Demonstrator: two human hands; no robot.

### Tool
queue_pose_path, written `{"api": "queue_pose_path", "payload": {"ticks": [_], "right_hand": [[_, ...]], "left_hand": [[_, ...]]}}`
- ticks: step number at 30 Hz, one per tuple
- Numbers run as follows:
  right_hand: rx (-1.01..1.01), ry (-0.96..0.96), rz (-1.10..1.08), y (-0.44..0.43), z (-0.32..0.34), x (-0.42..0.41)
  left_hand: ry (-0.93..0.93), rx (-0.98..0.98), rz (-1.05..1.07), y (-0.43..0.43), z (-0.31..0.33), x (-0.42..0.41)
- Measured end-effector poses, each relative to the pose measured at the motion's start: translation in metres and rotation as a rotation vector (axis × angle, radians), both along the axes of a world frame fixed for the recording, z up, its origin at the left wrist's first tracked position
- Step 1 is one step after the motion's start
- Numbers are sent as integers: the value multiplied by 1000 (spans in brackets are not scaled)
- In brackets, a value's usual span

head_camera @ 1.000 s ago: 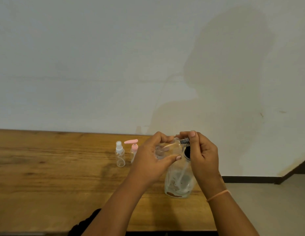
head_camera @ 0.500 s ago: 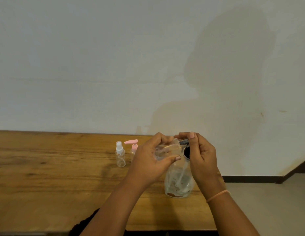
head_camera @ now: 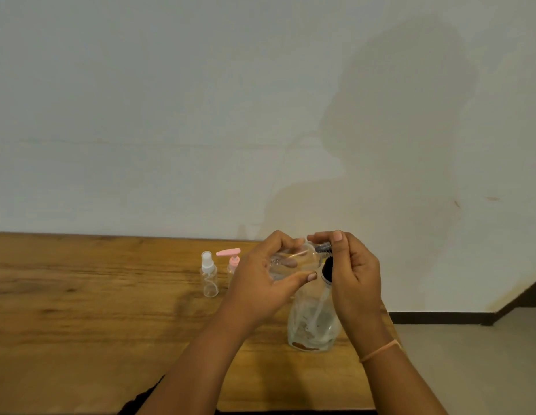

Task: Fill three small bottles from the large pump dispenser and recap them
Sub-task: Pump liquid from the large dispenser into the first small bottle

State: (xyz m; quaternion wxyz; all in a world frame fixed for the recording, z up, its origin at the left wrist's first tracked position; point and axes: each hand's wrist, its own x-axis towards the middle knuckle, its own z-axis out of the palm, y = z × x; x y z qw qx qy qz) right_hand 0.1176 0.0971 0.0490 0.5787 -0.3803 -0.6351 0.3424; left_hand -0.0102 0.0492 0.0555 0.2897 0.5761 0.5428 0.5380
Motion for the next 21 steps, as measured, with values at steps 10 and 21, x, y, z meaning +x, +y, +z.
{"api": "queue_pose_path", "payload": {"ticks": [10,21], "right_hand": [[21,-2,28,-1,-2,2],[35,-39,19,-3,2,3]], "left_hand": [[5,3,-26,-5,1,-1],[134,21,7,-5,3,0]]}}
